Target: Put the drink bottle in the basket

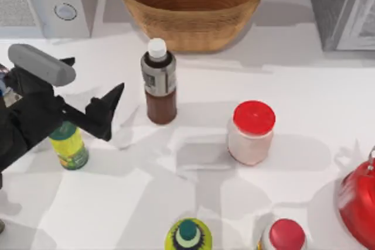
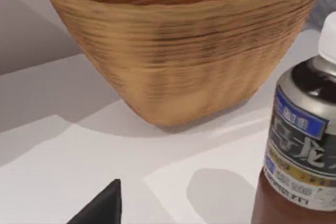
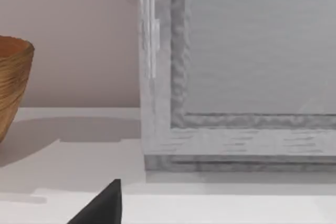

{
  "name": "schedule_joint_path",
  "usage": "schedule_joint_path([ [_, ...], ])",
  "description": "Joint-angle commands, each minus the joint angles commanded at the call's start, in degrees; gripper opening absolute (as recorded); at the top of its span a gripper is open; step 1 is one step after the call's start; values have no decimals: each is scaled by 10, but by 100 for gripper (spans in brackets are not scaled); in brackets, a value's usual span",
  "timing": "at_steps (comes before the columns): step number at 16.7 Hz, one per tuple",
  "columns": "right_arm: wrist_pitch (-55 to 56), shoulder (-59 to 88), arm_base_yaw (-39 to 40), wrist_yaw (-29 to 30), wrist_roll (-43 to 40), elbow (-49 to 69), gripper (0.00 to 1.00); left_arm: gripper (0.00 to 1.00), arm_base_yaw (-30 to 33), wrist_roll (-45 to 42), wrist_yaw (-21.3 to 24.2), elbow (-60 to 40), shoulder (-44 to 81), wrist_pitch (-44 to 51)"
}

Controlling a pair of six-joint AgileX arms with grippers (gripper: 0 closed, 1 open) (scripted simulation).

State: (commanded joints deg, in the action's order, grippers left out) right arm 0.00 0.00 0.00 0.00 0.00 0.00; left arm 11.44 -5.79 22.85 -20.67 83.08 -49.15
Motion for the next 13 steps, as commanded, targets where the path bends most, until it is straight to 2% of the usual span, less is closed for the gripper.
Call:
schedule_joint_path([
  [6, 0, 0, 0, 0, 0, 0, 100, 100, 25, -16, 54, -50, 198, -125],
  [9, 0, 0, 0, 0, 0, 0, 100, 100, 42, -21, 79, -68, 229, -155],
  [13, 0, 0, 0, 0, 0, 0, 100, 100, 42, -21, 79, -68, 229, -155],
])
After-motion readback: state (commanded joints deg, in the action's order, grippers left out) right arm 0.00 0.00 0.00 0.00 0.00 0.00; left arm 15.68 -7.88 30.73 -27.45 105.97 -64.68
